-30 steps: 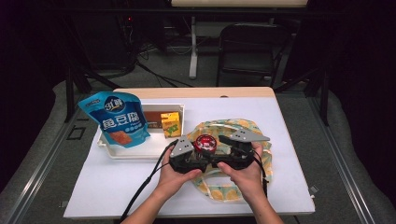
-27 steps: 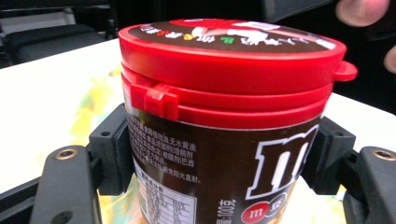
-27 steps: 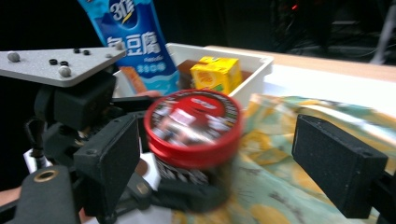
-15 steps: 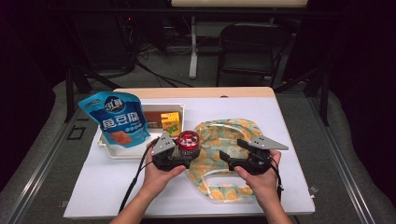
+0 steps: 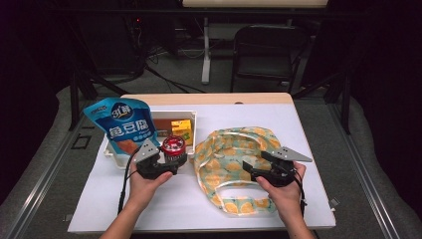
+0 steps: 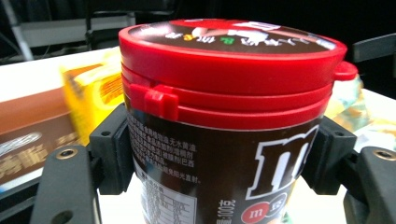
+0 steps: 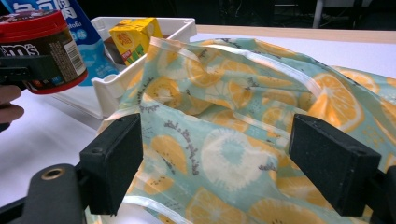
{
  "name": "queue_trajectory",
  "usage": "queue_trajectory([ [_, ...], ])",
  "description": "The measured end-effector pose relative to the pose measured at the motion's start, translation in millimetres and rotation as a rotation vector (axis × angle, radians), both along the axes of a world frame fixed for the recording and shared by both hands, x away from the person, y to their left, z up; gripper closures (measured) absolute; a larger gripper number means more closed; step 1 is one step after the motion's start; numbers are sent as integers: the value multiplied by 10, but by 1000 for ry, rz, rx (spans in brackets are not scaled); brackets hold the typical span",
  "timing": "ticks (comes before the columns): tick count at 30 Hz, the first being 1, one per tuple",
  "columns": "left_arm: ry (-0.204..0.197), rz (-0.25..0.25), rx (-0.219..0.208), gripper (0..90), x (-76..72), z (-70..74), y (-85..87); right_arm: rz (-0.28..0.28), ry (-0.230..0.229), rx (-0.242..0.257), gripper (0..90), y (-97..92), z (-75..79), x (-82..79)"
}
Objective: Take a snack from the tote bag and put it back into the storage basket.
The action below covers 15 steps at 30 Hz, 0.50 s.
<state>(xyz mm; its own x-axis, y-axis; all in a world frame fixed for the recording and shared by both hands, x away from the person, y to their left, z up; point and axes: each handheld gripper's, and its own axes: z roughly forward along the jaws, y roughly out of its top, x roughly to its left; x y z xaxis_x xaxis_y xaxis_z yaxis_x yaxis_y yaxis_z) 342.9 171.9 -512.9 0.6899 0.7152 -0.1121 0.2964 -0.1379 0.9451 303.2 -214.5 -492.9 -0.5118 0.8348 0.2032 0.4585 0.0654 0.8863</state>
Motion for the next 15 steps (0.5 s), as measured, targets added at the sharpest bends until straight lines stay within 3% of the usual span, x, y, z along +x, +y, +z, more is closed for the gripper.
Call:
queue_trajectory([
  [3,20,0,-18,262,55,-53,100,-8,3,0,177,-35,-16,-1],
  [10,79,33,10,262,211,-223,185,-34,7,6,184,-114,-38,-2],
  [11,75,56,5,262,231,-257,170,-34,7,4,184,-117,-44,-2],
  [12,97,38,21,262,255,-274,186,-35,4,10,184,-113,-52,0],
  [13,93,68,21,262,274,-307,170,-34,12,-3,185,-118,-54,-1],
  [15,125,58,23,262,318,-351,184,-37,11,2,186,-107,-68,4],
])
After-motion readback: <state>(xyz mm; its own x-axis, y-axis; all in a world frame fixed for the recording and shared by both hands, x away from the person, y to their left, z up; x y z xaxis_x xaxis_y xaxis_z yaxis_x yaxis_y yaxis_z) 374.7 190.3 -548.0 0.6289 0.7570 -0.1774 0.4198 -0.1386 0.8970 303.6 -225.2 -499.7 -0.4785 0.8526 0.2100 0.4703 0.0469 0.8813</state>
